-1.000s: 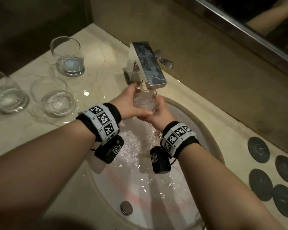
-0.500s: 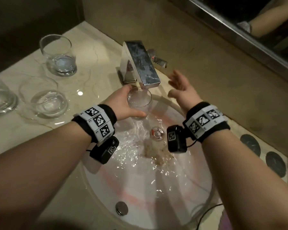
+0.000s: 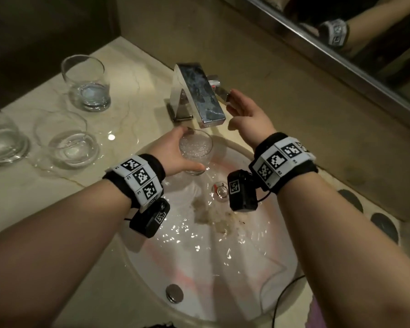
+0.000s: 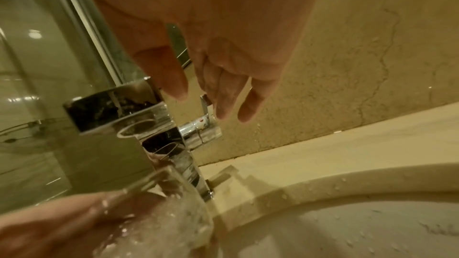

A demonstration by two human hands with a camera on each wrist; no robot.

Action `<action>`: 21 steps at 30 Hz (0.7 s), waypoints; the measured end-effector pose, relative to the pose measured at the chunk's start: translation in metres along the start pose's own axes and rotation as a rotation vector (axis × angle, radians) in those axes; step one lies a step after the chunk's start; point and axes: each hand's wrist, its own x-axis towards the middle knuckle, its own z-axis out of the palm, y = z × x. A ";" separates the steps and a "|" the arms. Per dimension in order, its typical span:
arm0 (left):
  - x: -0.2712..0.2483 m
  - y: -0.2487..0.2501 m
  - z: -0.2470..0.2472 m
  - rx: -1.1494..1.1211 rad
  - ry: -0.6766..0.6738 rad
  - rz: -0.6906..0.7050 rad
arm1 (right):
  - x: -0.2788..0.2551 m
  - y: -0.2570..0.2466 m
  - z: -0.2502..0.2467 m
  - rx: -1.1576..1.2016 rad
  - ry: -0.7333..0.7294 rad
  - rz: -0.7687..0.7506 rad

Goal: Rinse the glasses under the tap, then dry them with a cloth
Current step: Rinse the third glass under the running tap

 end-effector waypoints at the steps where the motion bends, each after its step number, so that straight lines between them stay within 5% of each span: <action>1: -0.003 0.000 -0.001 0.000 0.003 0.001 | -0.004 0.002 0.001 0.003 -0.007 -0.003; 13: -0.051 0.033 -0.004 -0.049 -0.014 0.099 | -0.085 0.063 0.009 -0.139 -0.188 0.040; 21: -0.085 0.067 0.000 -0.136 -0.023 0.173 | -0.123 0.064 0.017 0.031 -0.064 -0.094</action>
